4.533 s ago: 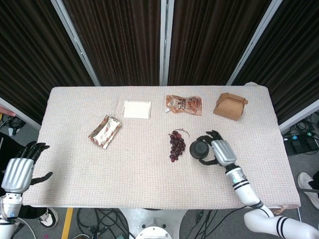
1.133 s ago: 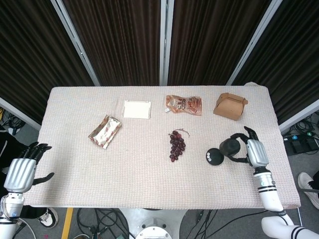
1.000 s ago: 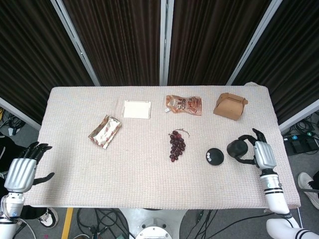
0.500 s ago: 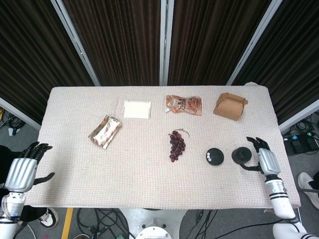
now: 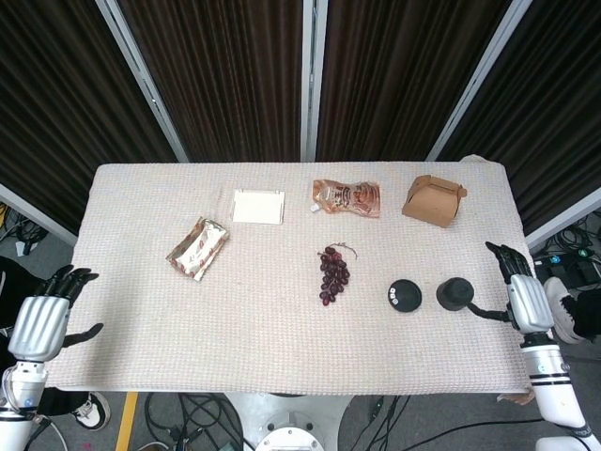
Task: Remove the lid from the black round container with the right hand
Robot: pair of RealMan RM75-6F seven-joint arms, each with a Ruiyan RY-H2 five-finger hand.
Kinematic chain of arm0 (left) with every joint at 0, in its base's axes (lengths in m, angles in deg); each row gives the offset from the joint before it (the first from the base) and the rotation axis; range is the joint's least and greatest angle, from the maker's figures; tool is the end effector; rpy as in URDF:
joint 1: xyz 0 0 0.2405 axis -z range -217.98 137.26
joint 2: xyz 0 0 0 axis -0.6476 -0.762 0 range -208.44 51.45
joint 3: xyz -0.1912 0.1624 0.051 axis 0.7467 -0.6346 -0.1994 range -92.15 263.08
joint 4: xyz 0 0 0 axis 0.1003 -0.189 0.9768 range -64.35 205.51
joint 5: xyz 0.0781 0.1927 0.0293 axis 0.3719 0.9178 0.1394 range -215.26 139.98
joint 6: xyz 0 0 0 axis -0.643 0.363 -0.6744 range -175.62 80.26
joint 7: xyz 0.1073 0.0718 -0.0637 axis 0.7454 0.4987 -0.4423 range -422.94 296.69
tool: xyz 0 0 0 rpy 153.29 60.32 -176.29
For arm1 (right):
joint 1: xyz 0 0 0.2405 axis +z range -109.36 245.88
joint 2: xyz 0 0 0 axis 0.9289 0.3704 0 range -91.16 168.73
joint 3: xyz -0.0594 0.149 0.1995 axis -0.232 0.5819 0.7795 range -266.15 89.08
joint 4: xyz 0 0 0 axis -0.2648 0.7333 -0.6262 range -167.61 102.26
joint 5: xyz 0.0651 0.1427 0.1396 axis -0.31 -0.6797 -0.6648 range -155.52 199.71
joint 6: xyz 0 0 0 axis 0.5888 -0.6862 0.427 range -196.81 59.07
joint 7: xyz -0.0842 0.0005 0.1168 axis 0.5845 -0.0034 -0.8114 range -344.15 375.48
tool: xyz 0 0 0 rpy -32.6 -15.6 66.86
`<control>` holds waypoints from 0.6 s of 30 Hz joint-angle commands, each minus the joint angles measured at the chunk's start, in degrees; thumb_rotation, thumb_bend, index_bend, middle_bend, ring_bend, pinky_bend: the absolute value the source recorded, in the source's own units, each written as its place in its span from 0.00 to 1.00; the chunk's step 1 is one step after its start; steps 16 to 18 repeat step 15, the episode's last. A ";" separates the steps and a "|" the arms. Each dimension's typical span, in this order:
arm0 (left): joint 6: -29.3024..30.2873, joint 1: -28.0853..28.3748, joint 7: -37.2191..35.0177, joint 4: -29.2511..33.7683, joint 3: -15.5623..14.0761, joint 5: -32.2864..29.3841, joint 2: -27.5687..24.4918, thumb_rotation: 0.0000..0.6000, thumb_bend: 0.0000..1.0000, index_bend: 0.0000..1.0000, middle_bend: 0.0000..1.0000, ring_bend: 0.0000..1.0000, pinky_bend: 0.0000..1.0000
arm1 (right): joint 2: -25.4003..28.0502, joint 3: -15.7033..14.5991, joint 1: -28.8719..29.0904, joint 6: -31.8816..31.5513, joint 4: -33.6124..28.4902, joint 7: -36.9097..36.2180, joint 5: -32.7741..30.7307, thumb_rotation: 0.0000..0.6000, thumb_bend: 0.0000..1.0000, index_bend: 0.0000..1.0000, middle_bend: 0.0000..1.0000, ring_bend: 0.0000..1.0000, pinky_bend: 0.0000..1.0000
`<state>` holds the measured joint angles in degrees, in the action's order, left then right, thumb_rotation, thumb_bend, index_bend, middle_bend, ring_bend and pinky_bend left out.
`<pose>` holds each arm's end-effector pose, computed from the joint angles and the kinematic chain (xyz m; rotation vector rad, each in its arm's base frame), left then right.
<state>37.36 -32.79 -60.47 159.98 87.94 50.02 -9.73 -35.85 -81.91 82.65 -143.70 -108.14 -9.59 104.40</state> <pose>-0.3015 0.1941 0.1348 -1.4455 -0.8544 -0.9404 -0.3292 -0.2536 0.1197 1.3037 -1.1866 1.1675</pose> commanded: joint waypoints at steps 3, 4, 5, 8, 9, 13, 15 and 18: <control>0.01 -0.03 -0.37 -0.26 0.00 -0.10 0.11 1.00 0.04 0.24 0.19 0.12 0.28 | 4.49 -2.00 -3.59 -3.82 -7.39 11.88 0.48 1.00 0.00 0.06 0.07 0.00 0.00; 0.08 -0.05 -0.44 -0.44 0.02 -0.11 0.21 1.00 0.04 0.24 0.19 0.12 0.28 | 4.71 -2.40 -4.25 -4.69 -8.20 14.06 0.61 1.00 0.00 0.06 0.06 0.00 0.00; 0.10 -0.06 -0.51 -0.55 0.02 -0.13 0.28 1.00 0.04 0.24 0.19 0.12 0.28 | 4.81 -2.68 -4.69 -5.30 -8.69 15.52 0.78 1.00 0.00 0.06 0.06 0.00 0.00; 0.32 -0.12 -0.65 -0.82 0.02 0.00 0.36 1.00 0.04 0.24 0.19 0.12 0.28 | 4.78 -3.57 -5.83 -6.84 -9.81 18.99 1.57 1.00 0.00 0.06 0.06 0.00 0.00; 0.39 -0.16 -0.66 -0.83 -0.01 0.04 0.36 1.00 0.04 0.24 0.19 0.12 0.28 | 4.71 -3.80 -6.09 -7.12 -10.02 19.64 1.76 1.00 0.00 0.06 0.06 0.00 0.00; 0.54 -0.31 -0.56 -0.87 -0.05 -0.04 0.30 1.00 0.04 0.24 0.19 0.12 0.28 | 4.65 -4.42 -6.85 -7.38 -11.07 21.94 1.80 1.00 0.00 0.06 0.06 0.00 0.00; 0.56 -0.34 -0.60 -0.92 0.02 -0.18 0.32 1.00 0.04 0.24 0.19 0.12 0.28 | 4.33 -4.55 -7.17 -7.76 -11.20 23.32 1.93 1.00 0.00 0.06 0.06 0.00 0.00; 0.56 -0.34 -0.60 -0.92 0.02 -0.18 0.32 1.00 0.04 0.24 0.19 0.12 0.28 | 4.33 -4.55 -7.17 -7.76 -11.20 23.32 1.93 1.00 0.00 0.06 0.06 0.00 0.00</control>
